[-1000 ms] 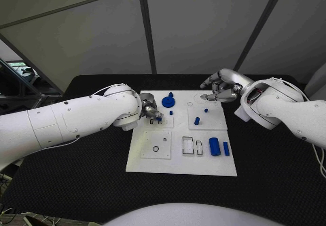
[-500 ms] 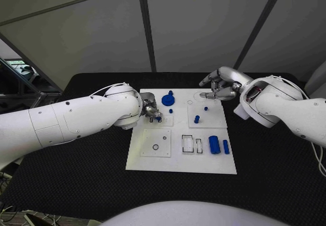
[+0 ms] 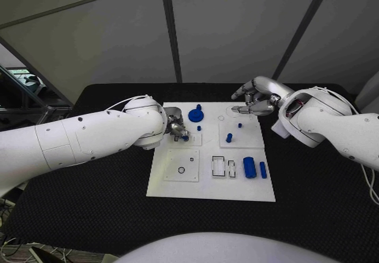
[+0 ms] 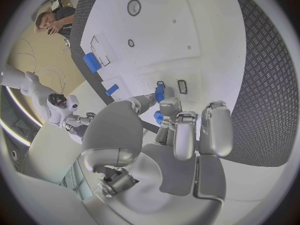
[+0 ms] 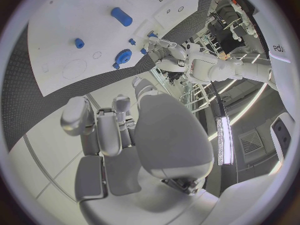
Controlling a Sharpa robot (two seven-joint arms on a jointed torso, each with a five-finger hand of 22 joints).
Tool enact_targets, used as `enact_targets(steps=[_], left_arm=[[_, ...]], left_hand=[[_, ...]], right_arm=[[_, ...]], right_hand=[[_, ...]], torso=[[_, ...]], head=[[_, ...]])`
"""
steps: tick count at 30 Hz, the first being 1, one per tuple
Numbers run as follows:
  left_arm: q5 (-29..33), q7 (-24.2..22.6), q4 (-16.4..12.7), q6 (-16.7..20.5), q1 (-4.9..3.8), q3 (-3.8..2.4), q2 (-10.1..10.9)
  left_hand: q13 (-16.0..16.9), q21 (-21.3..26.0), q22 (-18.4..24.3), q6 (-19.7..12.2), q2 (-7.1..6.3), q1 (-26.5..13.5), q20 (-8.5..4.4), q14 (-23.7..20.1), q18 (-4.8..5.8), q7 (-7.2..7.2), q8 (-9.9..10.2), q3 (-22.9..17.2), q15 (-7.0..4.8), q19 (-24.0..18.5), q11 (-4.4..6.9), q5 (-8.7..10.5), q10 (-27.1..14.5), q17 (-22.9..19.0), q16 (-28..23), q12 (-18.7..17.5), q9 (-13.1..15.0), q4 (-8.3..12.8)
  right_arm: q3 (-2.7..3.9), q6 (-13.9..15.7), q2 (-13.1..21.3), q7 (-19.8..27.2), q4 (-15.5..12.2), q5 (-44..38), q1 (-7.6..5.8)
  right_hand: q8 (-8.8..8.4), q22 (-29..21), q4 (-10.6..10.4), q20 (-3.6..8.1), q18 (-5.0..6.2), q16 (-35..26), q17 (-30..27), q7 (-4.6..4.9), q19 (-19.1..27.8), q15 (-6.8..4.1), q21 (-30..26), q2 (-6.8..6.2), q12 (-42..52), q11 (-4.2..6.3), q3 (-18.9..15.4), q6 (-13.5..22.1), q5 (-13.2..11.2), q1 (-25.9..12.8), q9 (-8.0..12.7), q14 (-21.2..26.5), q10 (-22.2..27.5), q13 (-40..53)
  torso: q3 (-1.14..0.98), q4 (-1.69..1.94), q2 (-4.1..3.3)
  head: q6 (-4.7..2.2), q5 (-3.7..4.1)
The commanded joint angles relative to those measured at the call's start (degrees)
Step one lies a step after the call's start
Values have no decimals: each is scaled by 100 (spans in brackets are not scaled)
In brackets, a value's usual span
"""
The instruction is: Assemble the parts on the task board
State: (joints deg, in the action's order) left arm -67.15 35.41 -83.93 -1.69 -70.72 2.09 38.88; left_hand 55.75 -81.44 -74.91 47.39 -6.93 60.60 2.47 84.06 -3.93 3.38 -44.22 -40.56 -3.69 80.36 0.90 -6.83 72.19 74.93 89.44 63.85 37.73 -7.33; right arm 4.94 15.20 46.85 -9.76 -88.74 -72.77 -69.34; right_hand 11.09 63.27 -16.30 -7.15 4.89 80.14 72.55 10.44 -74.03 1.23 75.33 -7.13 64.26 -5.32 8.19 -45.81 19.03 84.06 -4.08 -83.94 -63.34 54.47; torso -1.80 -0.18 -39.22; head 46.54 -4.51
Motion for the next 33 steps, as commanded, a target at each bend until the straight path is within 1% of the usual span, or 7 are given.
enact_targets(steps=[1, 5, 12, 18, 25, 29, 33], left_arm=[[-49, 75, -25, -160, 14, 26, -8], [-49, 79, -47, -167, 14, 43, -6], [-49, 92, -60, -197, 15, 52, -5], [-49, 105, -71, -255, 15, 54, 1], [-49, 104, -71, -291, 15, 55, 1], [-47, 87, -47, -293, 14, 56, -11], [-46, 86, -21, -307, 14, 56, -21]], left_hand=[[6, -33, -141, 0, 44, 1, -1, 578, 63, -29, -14, -1011, -43, 38, 14, -14, 40, 1464, 21, 40, 10, 968], [11, -35, -145, 1, 42, -5, -2, 580, 64, -32, -21, -1016, -45, 41, 17, -14, 48, 1470, 26, 48, 12, 968], [21, -40, -154, 3, 39, -11, -4, 582, 66, -34, -26, -1020, -47, 47, 19, -15, 57, 1476, 31, 59, 15, 969], [21, -40, -154, 3, 39, -11, -4, 582, 66, -34, -26, -1020, -47, 47, 19, -15, 57, 1476, 31, 59, 15, 969], [34, -52, -175, 11, 30, -37, -8, 586, 70, -41, -43, -1025, -52, 62, 24, -13, 77, 1485, 39, 79, 20, 966], [86, -79, -231, 80, 2, -202, -28, 594, 82, -91, -101, -922, -77, 100, 64, 6, 161, 1507, 56, 154, 29, 889], [76, -82, -250, 129, -9, -378, -49, 594, 86, -129, -102, -758, -100, 113, 86, 16, 184, 1507, 56, 166, 3, 776]], right_arm=[[5, 20, -7, 40, -1, -28, -8], [5, 8, -16, 40, 9, -28, -8], [5, -1, -33, 45, 14, -28, -7], [4, -13, -44, 48, 23, -28, -7], [4, -21, -55, 48, 28, -28, -7], [4, -25, -57, 48, 32, -28, -7], [4, -25, -63, 50, 37, -28, -7]], right_hand=[[22, -5, -28, 17, 63, -21, -2, -2, 13, -42, -21, -13, 7, -1, 7, -53, 17, -61, -5, -166, 21, -3], [22, -5, -28, 17, 63, -21, -2, -2, 13, -42, -21, -13, 7, -1, 7, -53, 17, -61, -5, -166, 21, -3], [28, -6, -27, 17, 63, -21, 0, -3, 13, -42, -23, -11, 6, 0, 6, -59, 15, -66, -6, -167, 24, -8], [32, -6, -25, 17, 63, -20, 1, -4, 12, -43, -23, -9, 9, 1, 7, -64, 14, -68, -7, -167, 22, -5], [34, -8, -25, 17, 64, -22, -2, -5, 13, -43, -24, -8, 9, 1, 7, -66, 14, -69, -7, -166, 23, -6], [38, -13, -24, 17, 65, -26, -9, -6, 16, -43, -27, -7, 8, 2, 7, -70, 13, -72, -8, -165, 26, -10], [40, -15, -23, 18, 65, -26, -7, -6, 17, -44, -29, -6, 3, 2, 7, -71, 14, -73, -8, -165, 32, -17]], torso=[[-2, 2, -2], [1, 0, 3], [-1, -1, 2], [7, 6, 2], [2, -1, 1], [1, 2, 3], [1, 4, 2]], head=[[13, 10], [22, 7], [37, 3], [39, 0], [43, 7], [50, 5], [53, 7]])
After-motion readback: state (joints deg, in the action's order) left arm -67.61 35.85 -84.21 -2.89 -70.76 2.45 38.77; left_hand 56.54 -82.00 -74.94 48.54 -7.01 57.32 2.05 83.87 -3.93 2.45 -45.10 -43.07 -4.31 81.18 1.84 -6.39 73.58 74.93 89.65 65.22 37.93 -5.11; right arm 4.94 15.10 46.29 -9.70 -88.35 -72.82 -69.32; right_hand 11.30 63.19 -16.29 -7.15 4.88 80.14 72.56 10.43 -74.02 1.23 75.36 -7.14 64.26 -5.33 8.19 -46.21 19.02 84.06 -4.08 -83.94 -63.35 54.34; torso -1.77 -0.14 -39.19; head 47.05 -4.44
